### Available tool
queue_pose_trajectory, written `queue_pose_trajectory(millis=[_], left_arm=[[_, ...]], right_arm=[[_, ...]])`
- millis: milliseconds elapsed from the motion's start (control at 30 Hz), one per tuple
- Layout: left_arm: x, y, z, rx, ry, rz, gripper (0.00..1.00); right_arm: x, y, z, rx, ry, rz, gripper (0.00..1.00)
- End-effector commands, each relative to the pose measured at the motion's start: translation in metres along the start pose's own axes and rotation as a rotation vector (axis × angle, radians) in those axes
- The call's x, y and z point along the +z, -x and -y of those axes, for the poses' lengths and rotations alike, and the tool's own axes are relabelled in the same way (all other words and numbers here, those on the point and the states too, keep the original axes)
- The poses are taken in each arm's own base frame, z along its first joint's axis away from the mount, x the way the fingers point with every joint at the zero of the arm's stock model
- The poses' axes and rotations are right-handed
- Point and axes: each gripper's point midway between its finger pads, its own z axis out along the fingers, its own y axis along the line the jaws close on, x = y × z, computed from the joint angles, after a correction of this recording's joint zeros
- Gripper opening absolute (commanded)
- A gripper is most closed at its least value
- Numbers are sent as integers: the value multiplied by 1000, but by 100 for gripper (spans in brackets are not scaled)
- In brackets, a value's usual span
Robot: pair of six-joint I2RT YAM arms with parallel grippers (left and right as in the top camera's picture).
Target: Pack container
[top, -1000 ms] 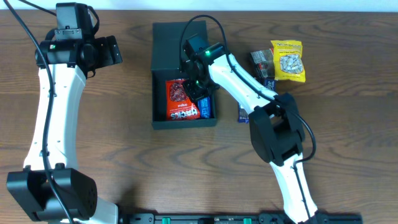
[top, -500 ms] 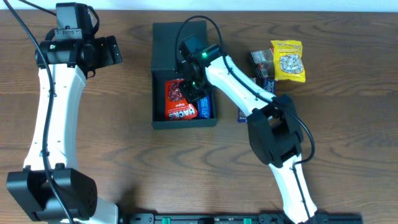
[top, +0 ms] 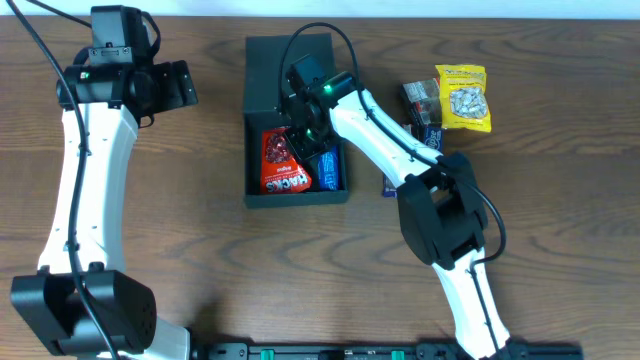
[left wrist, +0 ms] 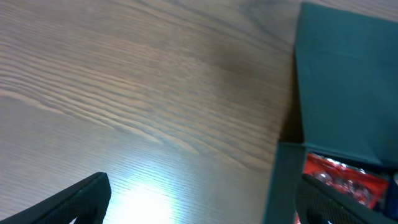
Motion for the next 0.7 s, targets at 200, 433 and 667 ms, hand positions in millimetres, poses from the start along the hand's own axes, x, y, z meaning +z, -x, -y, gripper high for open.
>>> queue_pose_trajectory(millis=[200,433,667], left_arm=[[51,-57,30,-30,-189,-245,95],[85,-91,33,-115,-211,-391,35],[111,-115,53,-178,-313,-517,6]], right_arm=[[5,2,-8,0,-6,2,1],[5,2,-5,5,-7,2,1],[7,1,-4,7,-7,-1,1]])
